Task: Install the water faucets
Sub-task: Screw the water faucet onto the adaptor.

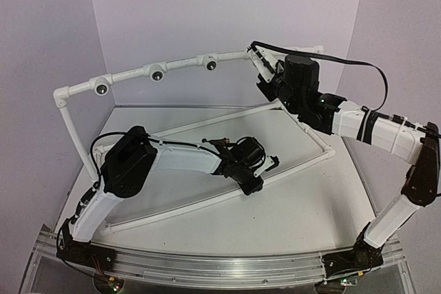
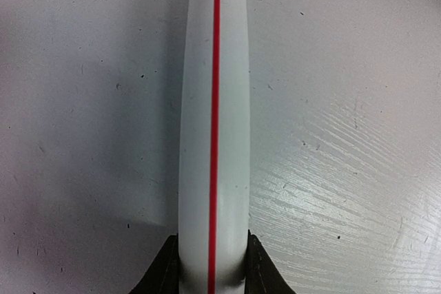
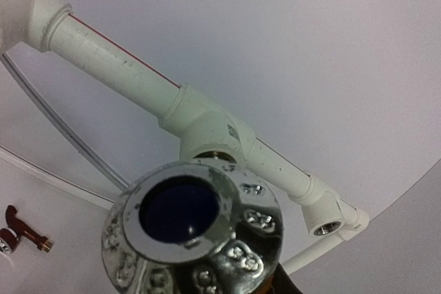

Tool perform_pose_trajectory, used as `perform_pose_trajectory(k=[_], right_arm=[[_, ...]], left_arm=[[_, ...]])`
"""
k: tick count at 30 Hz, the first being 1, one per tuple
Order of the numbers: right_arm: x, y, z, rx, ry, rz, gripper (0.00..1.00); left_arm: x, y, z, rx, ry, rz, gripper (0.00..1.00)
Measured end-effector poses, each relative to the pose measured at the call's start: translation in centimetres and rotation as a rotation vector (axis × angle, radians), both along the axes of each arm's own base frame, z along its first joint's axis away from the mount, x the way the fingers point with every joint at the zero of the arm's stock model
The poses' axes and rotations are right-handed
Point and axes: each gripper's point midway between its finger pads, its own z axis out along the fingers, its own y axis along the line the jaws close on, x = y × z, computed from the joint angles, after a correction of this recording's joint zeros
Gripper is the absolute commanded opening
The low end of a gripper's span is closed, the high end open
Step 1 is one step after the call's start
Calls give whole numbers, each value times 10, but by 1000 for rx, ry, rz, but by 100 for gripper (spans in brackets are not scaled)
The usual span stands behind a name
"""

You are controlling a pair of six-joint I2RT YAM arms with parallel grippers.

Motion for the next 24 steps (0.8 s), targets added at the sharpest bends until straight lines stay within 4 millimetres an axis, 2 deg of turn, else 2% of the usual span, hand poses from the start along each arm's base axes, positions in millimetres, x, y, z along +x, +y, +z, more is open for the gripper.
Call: perform_pose_trajectory(k=[24], right_arm=[[1,1,1,306,108,94,0]], left_arm=[[0,0,0,5,-8,-2,0]])
